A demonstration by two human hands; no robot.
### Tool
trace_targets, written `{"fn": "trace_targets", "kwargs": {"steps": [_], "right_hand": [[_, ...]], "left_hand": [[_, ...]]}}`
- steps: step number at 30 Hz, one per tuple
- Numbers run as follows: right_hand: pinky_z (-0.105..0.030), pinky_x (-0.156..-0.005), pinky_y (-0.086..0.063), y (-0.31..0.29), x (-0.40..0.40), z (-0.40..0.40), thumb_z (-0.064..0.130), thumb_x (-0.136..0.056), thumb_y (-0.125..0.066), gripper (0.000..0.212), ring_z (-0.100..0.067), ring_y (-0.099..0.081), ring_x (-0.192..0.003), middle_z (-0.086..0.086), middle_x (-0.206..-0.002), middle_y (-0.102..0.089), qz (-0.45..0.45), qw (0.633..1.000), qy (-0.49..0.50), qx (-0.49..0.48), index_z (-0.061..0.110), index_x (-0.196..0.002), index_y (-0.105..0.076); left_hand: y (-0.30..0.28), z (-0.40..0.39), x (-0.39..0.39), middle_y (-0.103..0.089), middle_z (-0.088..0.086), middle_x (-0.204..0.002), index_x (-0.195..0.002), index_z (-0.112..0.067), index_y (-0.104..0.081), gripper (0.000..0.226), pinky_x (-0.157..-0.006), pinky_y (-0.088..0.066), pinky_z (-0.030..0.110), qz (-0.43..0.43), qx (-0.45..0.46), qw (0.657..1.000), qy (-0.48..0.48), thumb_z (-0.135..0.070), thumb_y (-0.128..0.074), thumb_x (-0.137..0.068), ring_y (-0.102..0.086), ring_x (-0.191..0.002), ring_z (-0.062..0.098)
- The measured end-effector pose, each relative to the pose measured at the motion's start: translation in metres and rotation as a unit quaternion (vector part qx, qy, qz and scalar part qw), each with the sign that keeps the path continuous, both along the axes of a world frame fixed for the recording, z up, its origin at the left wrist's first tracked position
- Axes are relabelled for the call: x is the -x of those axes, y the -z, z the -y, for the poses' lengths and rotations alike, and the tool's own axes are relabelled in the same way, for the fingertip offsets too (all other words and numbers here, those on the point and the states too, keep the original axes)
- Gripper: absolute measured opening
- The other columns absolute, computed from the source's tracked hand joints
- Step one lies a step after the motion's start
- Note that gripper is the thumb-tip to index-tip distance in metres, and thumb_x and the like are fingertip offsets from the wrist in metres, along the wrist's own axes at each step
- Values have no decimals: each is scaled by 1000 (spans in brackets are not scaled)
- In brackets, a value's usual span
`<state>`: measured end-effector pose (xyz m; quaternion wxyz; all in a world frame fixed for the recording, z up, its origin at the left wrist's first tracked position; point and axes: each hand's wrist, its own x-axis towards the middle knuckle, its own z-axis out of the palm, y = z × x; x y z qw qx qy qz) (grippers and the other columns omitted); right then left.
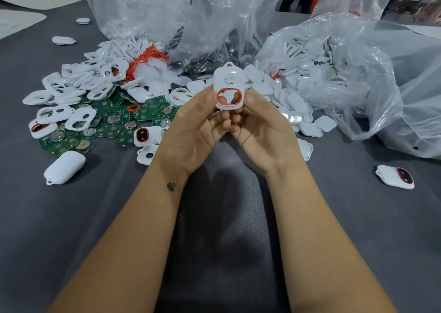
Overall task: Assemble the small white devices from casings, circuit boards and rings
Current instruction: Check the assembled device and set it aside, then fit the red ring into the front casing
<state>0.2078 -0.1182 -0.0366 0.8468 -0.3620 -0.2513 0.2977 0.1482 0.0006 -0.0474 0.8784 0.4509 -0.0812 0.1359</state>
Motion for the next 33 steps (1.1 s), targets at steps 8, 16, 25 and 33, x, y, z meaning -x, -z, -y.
{"fn": "trace_targets", "kwargs": {"steps": [8, 16, 25, 33], "right_hand": [[-21, -55, -48, 0, 0, 2, 10, -82, -48, 16, -16, -56, -62, -11, -71, -61, 3, 1000, 5, 3, 0, -88, -59], [-24, -53, -45, -1, 0, 4, 7, -76, -55, 14, -16, -54, -59, -5, -61, -51, 13, 1000, -2, -10, 9, -75, -70], [-24, -52, -43, 0, -1, 5, 11, -79, -47, 18, -19, -55, -60, -6, -59, -55, -6, 1000, 8, -4, 3, -84, -62], [-23, -59, -49, 1, -2, 4, 29, -66, -75, 19, -13, -57, -63, -4, -66, -59, 45, 998, -40, -4, 11, -75, -72]], "left_hand": [[0, 3, 2, -61, 6, -74, -102, -14, -72, 40, -71, -57, 27, 0, -12, 1000, 20, -38, -78, -70, -64, -78, 20], [-2, 5, 3, -69, 7, -89, -109, -16, -70, 43, -73, -54, 24, 13, -16, 999, 47, -36, -77, -72, -62, -85, 20], [-1, 3, 3, -68, 0, -84, -109, -25, -72, 31, -81, -50, 27, 19, -32, 998, 59, -33, -67, -80, -59, -87, 18], [-1, 0, 3, -71, 5, -81, -109, -9, -59, 47, -66, -55, 20, -15, -32, 999, 20, -39, -69, -75, -67, -75, 15]]}}
